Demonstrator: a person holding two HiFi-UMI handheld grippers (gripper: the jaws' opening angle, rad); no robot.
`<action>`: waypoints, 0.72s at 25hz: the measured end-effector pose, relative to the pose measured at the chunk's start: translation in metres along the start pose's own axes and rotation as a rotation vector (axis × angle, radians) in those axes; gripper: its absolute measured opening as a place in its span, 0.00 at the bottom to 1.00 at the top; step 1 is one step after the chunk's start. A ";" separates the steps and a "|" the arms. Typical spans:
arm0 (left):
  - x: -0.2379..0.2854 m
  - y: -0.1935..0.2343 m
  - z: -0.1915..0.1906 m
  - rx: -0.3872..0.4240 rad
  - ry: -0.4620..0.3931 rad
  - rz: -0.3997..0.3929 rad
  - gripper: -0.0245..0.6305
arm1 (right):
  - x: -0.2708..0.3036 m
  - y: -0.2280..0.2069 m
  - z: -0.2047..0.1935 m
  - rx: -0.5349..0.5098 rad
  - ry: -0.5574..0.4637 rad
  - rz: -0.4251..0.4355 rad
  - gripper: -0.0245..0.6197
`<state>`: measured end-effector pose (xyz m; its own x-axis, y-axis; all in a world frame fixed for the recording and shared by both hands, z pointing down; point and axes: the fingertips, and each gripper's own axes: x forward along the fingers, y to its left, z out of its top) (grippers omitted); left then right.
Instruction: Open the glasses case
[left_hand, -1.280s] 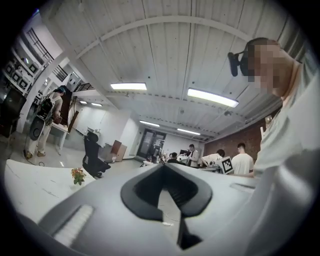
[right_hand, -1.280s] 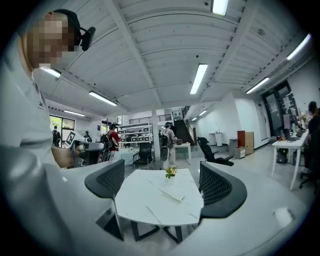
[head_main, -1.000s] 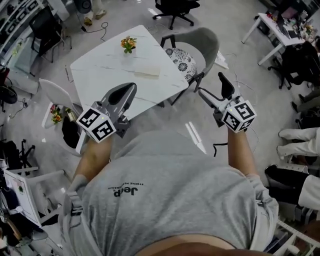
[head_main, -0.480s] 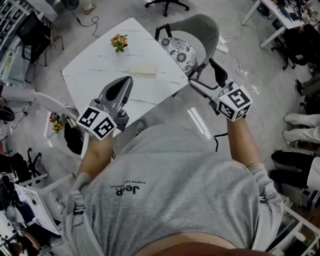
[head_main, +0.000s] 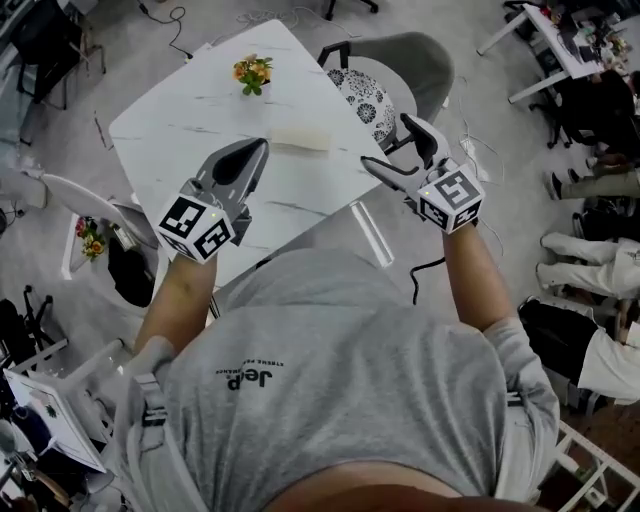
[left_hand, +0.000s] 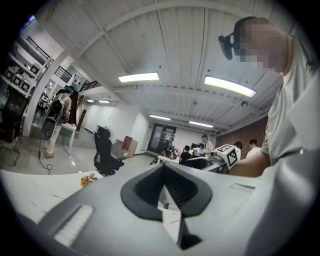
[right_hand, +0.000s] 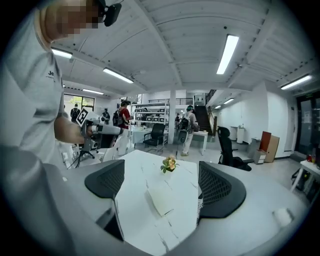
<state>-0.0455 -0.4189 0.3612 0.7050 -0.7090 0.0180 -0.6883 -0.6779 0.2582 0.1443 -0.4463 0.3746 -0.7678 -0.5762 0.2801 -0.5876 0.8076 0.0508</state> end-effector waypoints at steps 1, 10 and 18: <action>-0.002 0.010 -0.006 -0.001 0.007 0.011 0.11 | 0.017 0.002 -0.009 -0.009 0.029 0.022 0.73; -0.004 0.079 -0.074 -0.025 0.086 0.062 0.11 | 0.149 0.014 -0.128 -0.066 0.301 0.176 0.73; 0.005 0.117 -0.115 -0.058 0.122 0.074 0.11 | 0.214 0.006 -0.219 -0.186 0.476 0.248 0.73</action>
<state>-0.1029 -0.4788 0.5025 0.6710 -0.7250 0.1552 -0.7302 -0.6100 0.3077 0.0327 -0.5372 0.6452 -0.6519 -0.2813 0.7042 -0.3165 0.9448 0.0844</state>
